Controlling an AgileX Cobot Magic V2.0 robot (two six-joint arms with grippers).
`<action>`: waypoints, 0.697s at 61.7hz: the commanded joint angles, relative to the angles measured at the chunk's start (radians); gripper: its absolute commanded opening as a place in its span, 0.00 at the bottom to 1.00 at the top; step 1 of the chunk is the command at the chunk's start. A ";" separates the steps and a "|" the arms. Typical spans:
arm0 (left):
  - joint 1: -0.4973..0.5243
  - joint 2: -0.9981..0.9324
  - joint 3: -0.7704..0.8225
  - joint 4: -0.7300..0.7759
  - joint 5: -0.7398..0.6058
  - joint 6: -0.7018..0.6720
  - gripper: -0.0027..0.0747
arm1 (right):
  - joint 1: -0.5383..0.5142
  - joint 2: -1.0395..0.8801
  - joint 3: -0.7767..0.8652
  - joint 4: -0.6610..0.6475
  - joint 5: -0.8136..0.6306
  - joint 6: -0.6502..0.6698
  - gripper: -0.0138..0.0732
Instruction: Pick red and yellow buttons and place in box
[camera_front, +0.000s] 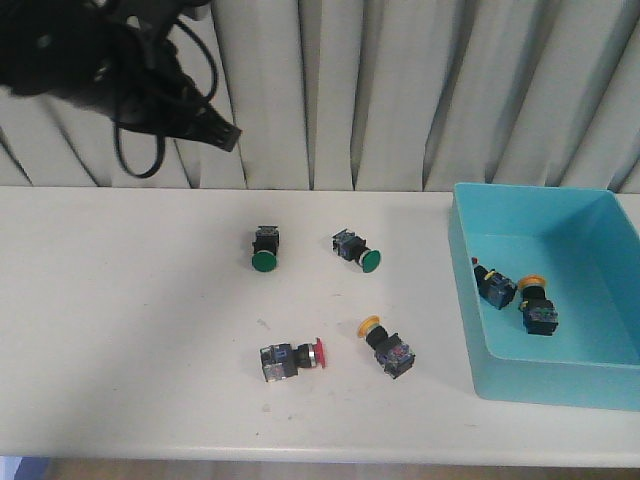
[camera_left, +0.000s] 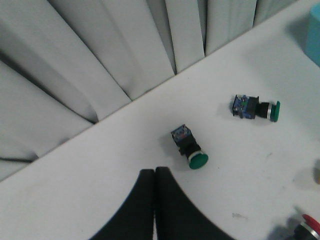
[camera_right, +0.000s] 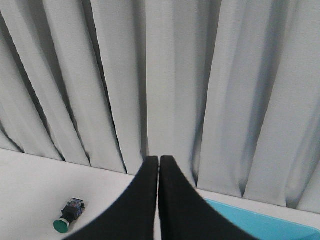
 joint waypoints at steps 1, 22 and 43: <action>0.039 -0.204 0.238 0.013 -0.323 -0.033 0.03 | 0.000 -0.014 -0.032 0.026 -0.054 -0.009 0.15; 0.212 -0.938 1.150 -0.041 -0.672 -0.102 0.03 | 0.000 -0.014 -0.032 0.028 -0.053 -0.009 0.15; 0.462 -1.582 1.569 -0.120 -0.641 -0.101 0.03 | 0.000 -0.014 -0.032 0.028 -0.043 -0.009 0.15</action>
